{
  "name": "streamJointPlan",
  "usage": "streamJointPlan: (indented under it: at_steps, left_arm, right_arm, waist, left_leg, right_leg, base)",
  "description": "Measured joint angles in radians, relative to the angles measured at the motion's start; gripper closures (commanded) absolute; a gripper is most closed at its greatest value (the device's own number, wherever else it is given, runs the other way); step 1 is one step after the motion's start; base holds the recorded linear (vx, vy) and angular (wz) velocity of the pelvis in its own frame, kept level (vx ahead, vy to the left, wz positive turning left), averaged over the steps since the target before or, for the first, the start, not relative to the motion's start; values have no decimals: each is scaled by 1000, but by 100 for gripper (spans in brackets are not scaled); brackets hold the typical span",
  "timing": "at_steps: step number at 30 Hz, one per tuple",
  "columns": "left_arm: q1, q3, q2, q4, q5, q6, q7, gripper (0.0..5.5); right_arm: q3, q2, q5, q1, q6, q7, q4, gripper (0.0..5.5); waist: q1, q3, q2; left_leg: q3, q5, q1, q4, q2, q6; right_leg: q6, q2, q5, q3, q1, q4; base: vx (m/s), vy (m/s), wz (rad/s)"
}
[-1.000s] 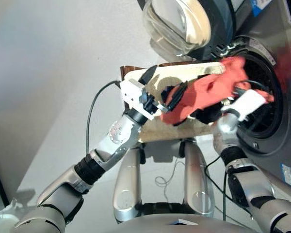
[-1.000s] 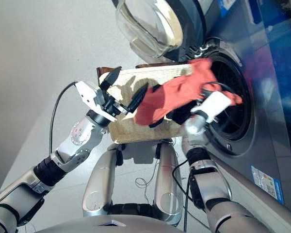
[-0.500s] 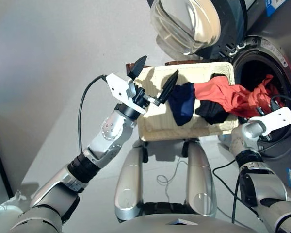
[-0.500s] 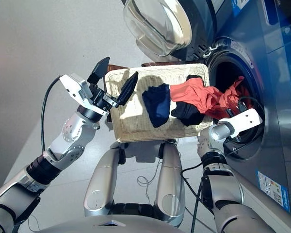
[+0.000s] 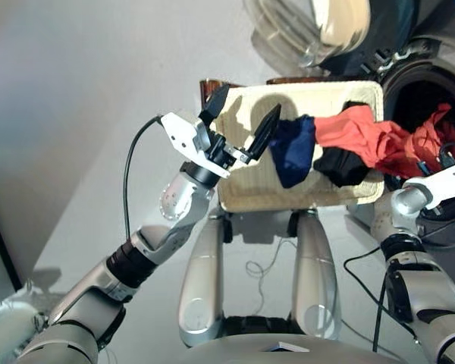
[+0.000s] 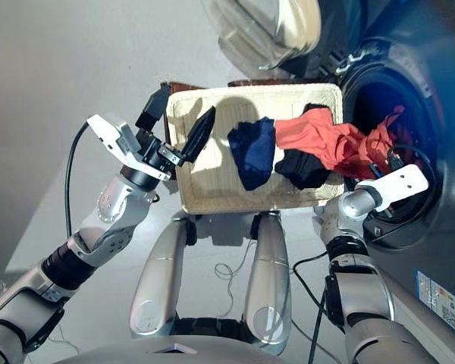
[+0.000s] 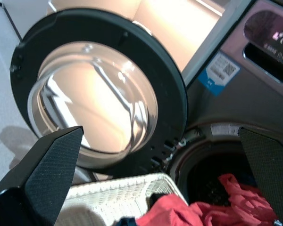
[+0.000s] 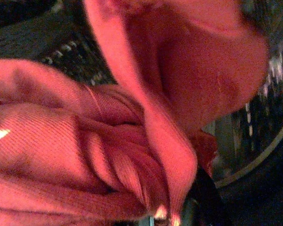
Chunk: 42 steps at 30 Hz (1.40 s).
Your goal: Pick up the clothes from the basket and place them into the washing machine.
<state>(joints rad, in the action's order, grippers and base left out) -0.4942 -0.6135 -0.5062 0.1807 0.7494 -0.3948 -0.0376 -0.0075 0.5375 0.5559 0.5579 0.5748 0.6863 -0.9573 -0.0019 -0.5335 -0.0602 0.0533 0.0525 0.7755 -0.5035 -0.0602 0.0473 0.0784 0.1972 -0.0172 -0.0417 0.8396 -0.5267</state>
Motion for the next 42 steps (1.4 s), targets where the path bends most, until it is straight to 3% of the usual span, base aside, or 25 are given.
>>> streamJointPlan:
  at_steps: [3, 7, 10, 18, 23, 30, 42]
  left_arm:
    - [-16, -2, 9, 15, -1, 0, -16, 0]
    - [-44, -5, 8, 21, -2, 0, -48, 0]
    - [-41, -8, 9, 20, -4, 3, -60, 0]
    - [-45, 4, 10, 22, -5, 2, -88, 0]
    - [-45, 21, -1, 22, -5, 2, -89, 0]
    - [-44, 32, -39, 22, -5, 2, -111, 0]
    - [-20, 60, -122, 93, -6, 2, -125, 0]
  right_arm:
    - [15, 18, -1, 22, -21, -2, 28, 550]
    - [89, 65, 2, 117, -154, -85, -73, 550]
    - [122, 64, 2, 141, -181, -111, -102, 550]
    - [153, 110, 20, 182, -201, -134, -132, 550]
    - [154, 146, 64, 231, -211, -154, -185, 550]
    - [69, 183, 204, 267, -208, -153, -207, 550]
    - [-39, 355, 278, 282, -198, -143, -213, 550]
  waist:
    - [0, 1, 24]
    - [5, -1, 27]
    - [7, -2, 28]
    - [1, -2, 28]
    - [1, -2, 28]
    - [0, -2, 29]
    - [-14, -3, 32]
  left_leg:
    - [-3, 6, 97, -71, -1, -2]
    - [-3, 6, 218, -114, -2, -2]
    - [-2, 6, 252, -153, -3, -2]
    - [-2, 13, 317, -187, -4, -13]
    - [0, 48, 357, -241, -5, -22]
    - [5, 76, 390, -294, -3, -37]
    - [12, 97, 419, -340, -3, -40]
  right_leg:
    - [2, -1, 4, 17, 90, -54]
    - [3, 0, 5, 22, 202, -84]
    - [3, 0, 5, 32, 238, -120]
    - [6, -6, 6, 40, 299, -142]
    - [12, -6, 18, 47, 332, -176]
    - [19, -3, 35, 58, 358, -212]
    - [33, -5, 46, 78, 387, -246]
  base:
    - [0, 0, 0]
    - [0, 0, 0]
    - [0, 0, 0]
    - [0, 0, 0]
    - [0, 0, 0]
    - [0, 0, 0]
    - [0, 0, 0]
